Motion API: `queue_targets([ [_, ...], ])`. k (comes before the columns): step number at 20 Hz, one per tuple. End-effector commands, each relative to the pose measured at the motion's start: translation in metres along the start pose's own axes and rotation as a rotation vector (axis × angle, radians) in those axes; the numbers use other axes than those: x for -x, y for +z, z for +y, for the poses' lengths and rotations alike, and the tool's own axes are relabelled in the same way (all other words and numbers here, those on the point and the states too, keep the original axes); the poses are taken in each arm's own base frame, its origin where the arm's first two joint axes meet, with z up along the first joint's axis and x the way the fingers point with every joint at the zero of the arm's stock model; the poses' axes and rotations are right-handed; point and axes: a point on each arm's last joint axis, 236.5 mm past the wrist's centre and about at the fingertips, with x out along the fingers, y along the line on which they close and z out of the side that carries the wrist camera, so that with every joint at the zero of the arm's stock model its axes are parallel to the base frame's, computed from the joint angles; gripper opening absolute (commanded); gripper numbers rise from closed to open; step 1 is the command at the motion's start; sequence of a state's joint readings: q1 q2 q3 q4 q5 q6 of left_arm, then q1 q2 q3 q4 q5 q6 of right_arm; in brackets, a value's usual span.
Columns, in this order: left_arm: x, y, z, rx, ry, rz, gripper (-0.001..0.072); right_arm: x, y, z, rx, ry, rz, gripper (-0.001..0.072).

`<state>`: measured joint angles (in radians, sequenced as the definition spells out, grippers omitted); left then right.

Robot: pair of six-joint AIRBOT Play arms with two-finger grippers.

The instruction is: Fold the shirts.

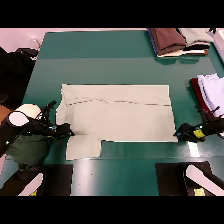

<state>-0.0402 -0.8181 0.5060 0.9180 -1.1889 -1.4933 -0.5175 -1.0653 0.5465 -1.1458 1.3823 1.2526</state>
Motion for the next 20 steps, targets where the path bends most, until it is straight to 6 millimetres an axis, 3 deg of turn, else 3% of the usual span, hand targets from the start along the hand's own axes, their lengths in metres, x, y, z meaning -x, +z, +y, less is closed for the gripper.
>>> queue_targets([
  [1,0.002,0.001,0.003,-0.052,0.019,-0.001,0.0024,-0.027,-0.007,0.02,0.062,0.025,0.074,0.0358],
  [3,0.007,0.0,0.0,-0.077,0.022,0.012,0.0023,-0.032,-0.013,0.028,0.124,0.012,0.102,0.0152],
  [6,0.032,0.006,-0.015,-0.133,0.025,-0.056,0.0021,-0.013,-0.013,0.037,0.191,-0.006,0.062,0.0022],
  [8,0.049,-0.01,-0.016,-0.125,0.053,-0.077,0.0022,0.013,-0.013,0.036,0.228,-0.047,0.007,0.0022],
  [11,0.059,-0.043,-0.016,-0.132,0.065,-0.004,0.0023,0.046,-0.019,0.032,0.274,-0.124,-0.06,0.0021],
  [14,0.063,-0.048,-0.014,-0.146,0.08,0.001,0.0023,0.073,-0.003,0.03,0.309,-0.225,-0.195,0.0021],
  [16,0.066,-0.024,-0.006,-0.153,0.13,-0.063,0.0023,0.084,0.015,0.043,0.353,-0.24,-0.233,0.002],
  [20,0.08,0.059,0.009,-0.217,0.264,-0.229,0.0024,0.088,0.067,0.07,0.411,-0.25,-0.232,0.002],
])
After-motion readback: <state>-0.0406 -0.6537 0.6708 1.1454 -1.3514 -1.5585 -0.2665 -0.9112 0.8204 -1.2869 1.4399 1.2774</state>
